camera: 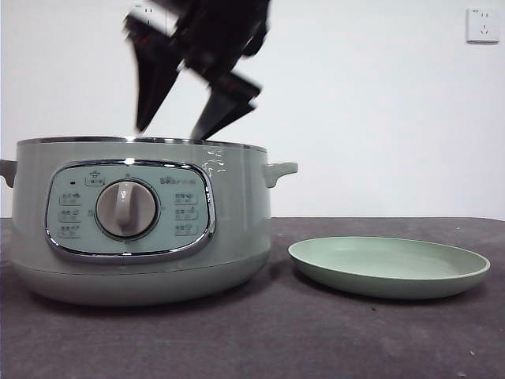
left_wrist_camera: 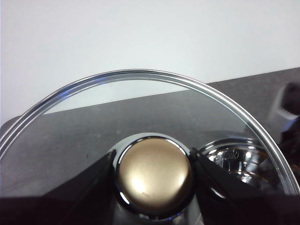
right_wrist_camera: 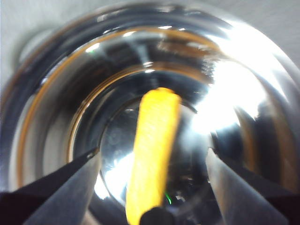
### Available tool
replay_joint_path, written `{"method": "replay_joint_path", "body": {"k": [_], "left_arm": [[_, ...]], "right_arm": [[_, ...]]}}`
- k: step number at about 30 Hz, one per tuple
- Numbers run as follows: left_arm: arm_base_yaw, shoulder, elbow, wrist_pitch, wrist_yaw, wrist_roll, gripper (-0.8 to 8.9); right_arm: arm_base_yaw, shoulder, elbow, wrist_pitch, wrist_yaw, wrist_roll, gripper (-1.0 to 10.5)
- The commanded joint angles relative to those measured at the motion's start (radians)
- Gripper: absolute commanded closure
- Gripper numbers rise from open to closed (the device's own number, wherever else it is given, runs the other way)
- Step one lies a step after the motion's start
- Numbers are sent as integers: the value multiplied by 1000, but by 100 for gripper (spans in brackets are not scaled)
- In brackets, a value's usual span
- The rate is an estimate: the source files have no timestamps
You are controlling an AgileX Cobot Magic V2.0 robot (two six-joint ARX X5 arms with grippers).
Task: Take the corn out from the steamer,put the corn on the plate,close the lid
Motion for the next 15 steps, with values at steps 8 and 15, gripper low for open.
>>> {"method": "replay_joint_path", "body": {"k": [8,15], "left_arm": [[1,-10,8,31,-5,8,822],[1,-10,8,25,-5,8,822]], "right_arm": [[42,142,22,24,55,-37,568],[41,184,22,29,56,-40,674]]}}
